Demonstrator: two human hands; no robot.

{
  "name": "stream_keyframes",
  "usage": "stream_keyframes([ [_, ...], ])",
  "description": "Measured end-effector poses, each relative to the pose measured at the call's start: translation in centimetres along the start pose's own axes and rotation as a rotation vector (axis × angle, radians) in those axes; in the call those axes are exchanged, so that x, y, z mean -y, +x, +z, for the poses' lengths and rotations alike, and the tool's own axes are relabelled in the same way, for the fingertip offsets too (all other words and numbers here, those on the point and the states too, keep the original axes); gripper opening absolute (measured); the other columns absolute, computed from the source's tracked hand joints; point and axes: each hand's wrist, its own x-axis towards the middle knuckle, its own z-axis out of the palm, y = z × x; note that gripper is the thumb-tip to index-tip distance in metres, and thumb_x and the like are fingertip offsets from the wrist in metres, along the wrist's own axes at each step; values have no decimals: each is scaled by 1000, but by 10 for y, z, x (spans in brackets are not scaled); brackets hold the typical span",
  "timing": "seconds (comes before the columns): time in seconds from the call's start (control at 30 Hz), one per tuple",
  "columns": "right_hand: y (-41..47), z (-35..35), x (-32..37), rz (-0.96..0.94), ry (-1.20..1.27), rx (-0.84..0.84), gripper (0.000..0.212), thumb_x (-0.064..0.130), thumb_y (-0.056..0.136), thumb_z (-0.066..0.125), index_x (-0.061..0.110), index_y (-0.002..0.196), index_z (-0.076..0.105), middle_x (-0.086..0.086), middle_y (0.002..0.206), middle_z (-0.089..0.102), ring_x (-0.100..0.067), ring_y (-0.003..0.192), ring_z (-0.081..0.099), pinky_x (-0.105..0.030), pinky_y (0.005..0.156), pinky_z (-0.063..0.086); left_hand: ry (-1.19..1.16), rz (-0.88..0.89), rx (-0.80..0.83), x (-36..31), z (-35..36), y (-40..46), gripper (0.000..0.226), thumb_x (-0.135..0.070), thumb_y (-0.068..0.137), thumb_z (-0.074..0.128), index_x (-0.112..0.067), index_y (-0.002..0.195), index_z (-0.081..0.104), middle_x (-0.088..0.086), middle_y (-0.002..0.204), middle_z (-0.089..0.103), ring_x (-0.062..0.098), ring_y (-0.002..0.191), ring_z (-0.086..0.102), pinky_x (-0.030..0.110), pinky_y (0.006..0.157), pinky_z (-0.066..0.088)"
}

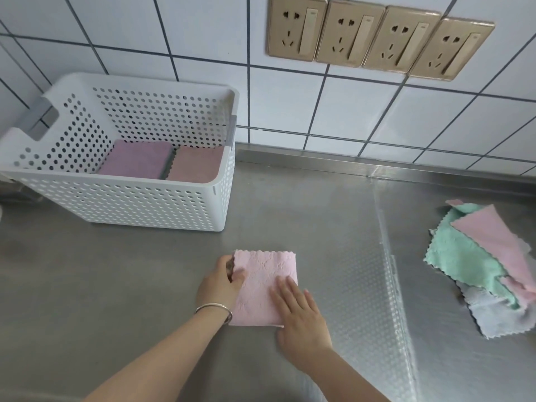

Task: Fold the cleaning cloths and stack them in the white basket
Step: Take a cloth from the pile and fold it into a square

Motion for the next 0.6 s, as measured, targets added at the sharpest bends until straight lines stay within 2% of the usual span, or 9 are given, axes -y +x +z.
stream_keyframes([
  [0.07,-4,-6,0,-51,45,-71,67,28,68,41,18,134,49,1,144,42,-16,134,35,-35,107,21,85,122,-166,4,2,-2,47,-29,78,66,-16,121,53,7,108,58,28,99,56,36,80,48],
  [0.13,0,-16,0,-54,64,-129,61,27,73,41,17,133,47,0,141,47,-16,131,37,-36,104,27,242,358,-271,6,6,-3,48,-30,72,59,-16,119,55,8,111,58,25,100,52,37,80,50],
  [0.2,14,-20,-2,9,18,-131,54,29,79,37,15,131,48,-3,137,52,-18,128,36,-39,101,37,389,552,-198,1,11,-4,51,-34,68,45,-24,117,54,0,117,61,18,106,50,34,86,46],
  [0.27,29,-17,-7,73,-36,-86,54,31,84,33,11,130,52,-5,137,52,-21,134,27,-43,99,42,536,684,-70,0,21,-5,53,-35,72,40,-21,121,58,0,126,60,20,119,45,39,99,33],
  [0.37,40,-9,-14,122,-77,-17,58,37,85,31,8,131,50,-7,141,47,-15,144,0,-41,110,28,676,691,56,6,30,-5,58,-40,79,38,-13,128,54,6,135,53,23,130,34,40,108,17],
  [0.43,40,-6,-16,134,-78,33,60,41,85,31,8,133,48,-7,143,44,-14,144,-7,-39,112,15,688,675,98,11,31,-4,62,-44,80,37,-15,135,43,8,141,47,24,132,31,39,110,12],
  [0.5,39,-4,-15,114,-77,60,63,44,84,32,7,134,45,-7,144,40,-15,144,0,-39,111,8,688,677,121,15,32,-1,65,-47,81,38,-17,138,34,9,144,42,25,134,29,40,110,13],
  [0.6,43,-2,-12,125,-27,68,64,44,81,33,5,130,45,-8,140,45,-22,136,29,-42,110,22,675,682,131,18,32,2,67,-49,82,38,-17,140,31,10,146,39,25,135,28,40,110,12],
])
